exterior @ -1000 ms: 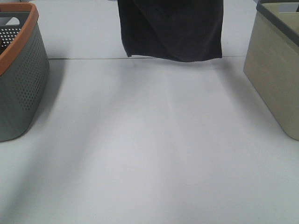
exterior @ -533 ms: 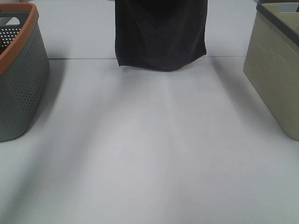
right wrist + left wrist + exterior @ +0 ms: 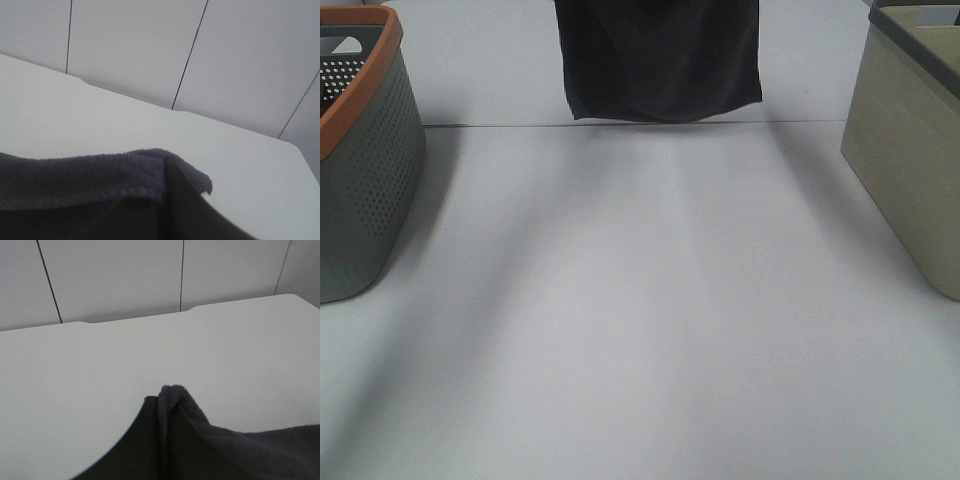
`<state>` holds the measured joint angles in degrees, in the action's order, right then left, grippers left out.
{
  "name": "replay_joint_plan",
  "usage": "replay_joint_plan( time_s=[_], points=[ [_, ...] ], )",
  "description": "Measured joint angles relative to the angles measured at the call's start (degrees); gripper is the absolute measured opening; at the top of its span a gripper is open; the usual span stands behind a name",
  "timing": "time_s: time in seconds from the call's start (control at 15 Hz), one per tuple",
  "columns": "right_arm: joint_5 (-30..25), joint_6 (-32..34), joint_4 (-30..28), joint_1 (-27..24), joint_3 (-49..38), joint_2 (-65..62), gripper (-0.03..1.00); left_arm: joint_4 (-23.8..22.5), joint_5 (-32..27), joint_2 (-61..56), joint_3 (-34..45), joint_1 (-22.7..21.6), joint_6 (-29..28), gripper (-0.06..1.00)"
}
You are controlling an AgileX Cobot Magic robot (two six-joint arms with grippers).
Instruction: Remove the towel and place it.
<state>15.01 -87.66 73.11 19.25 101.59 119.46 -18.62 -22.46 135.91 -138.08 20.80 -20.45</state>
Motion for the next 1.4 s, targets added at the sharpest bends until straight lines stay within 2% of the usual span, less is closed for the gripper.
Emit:
replay_joint_plan(
  time_s=[0.13, 0.33, 0.4, 0.47, 0.53, 0.73, 0.87, 1.0, 1.13, 1.4],
  points=[
    [0.1, 0.0, 0.5, 0.0, 0.3, 0.7, 0.02, -0.2, -2.3, 0.0, 0.0, -0.4, -0.1, 0.00],
    [0.1, -0.6, 9.3, 0.0, -1.0, 3.4, 0.02, 0.4, -13.2, 1.0, 0.0, -0.2, 2.2, 0.00],
    [0.1, -2.0, 13.3, 0.0, -3.1, 3.4, 0.02, 2.1, -17.7, 1.4, 0.0, -0.2, 4.3, 0.00],
    [0.1, -7.3, 22.0, 0.0, -8.0, 2.9, 0.02, 7.1, -26.2, 1.9, 0.0, -0.2, 9.3, 0.00],
    [0.0, -9.5, 24.8, 0.1, -11.5, 2.5, 0.02, 10.0, -29.8, 2.0, 0.0, -0.2, 11.5, 0.00],
    [-1.2, -9.8, 26.5, 0.1, -19.7, -0.3, 0.02, 15.2, -38.7, 2.1, 0.0, -0.2, 16.6, 0.00],
    [-5.1, -7.0, 26.9, 0.1, -25.8, -4.0, 0.02, 18.6, -45.3, 2.1, 0.0, -0.2, 20.5, 0.00],
    [-8.9, -5.4, 26.9, 0.1, -31.5, -6.3, 0.02, 20.2, -47.0, 2.1, 0.1, -0.2, 23.4, 0.00],
    [-10.3, -5.4, 26.9, 0.1, -37.0, -8.8, 0.02, 23.5, -47.1, 2.1, 1.8, -0.2, 24.9, 0.00],
    [-15.0, -5.0, 26.9, 0.1, -43.7, -14.0, 0.02, 25.1, -47.0, 0.2, 11.9, -0.2, 25.5, 0.00]
  ],
)
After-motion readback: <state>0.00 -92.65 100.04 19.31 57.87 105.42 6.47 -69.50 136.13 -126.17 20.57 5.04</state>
